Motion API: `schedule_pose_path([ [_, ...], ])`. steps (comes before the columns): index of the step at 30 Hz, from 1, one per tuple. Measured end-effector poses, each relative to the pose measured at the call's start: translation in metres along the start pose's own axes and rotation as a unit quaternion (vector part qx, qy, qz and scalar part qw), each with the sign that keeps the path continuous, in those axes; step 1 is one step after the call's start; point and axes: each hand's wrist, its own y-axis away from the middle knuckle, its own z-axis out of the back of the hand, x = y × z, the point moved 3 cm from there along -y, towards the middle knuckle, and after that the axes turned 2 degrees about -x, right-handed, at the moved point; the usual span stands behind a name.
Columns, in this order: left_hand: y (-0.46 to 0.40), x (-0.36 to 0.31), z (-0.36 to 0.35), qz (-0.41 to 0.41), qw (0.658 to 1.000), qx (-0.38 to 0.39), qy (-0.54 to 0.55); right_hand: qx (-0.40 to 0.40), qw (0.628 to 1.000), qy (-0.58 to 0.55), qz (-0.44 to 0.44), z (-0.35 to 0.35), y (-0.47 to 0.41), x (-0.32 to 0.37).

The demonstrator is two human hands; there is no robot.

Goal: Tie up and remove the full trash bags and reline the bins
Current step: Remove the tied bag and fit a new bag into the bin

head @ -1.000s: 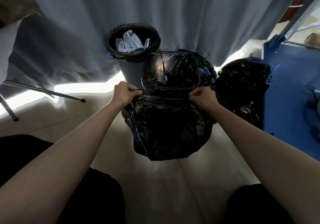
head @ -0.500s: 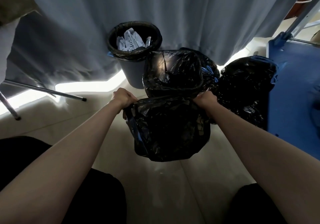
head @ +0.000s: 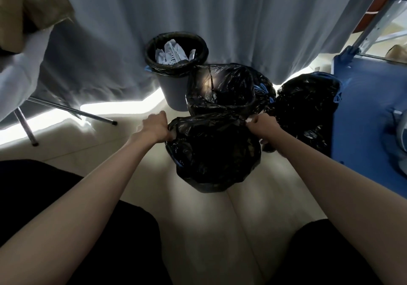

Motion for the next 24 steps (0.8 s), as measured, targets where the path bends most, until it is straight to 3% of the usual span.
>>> schedule_pose_path([
  [3, 0.019, 0.007, -0.007, 0.058, 0.995, 0.06, 0.06, 0.041, 0.998, -0.022, -0.032, -0.001, 0.014, -0.008],
  [6, 0.03, 0.009, -0.008, 0.097, 0.974, 0.166, 0.118, 0.09, 0.992, -0.052, -0.077, 0.002, 0.027, -0.016],
  [10, 0.047, 0.0, -0.008, 0.084, 0.958, 0.239, 0.134, 0.199, 0.974, -0.013, -0.111, 0.004, 0.048, -0.019],
  [14, 0.05, -0.005, -0.019, 0.065, 0.946, 0.235, 0.212, 0.235, 0.962, -0.049, -0.126, 0.002, 0.058, -0.021],
  [19, 0.039, -0.003, -0.023, 0.068, 0.914, 0.159, 0.367, 0.143, 0.977, -0.123, -0.095, 0.008, 0.047, -0.013],
  [21, 0.038, 0.002, -0.023, 0.081, 0.91, 0.135, 0.384, 0.144, 0.974, -0.153, -0.089, 0.007, 0.046, -0.011],
  [24, 0.04, 0.014, -0.026, 0.104, 0.92, 0.17, 0.339, 0.194, 0.962, -0.17, -0.083, 0.005, 0.047, -0.015],
])
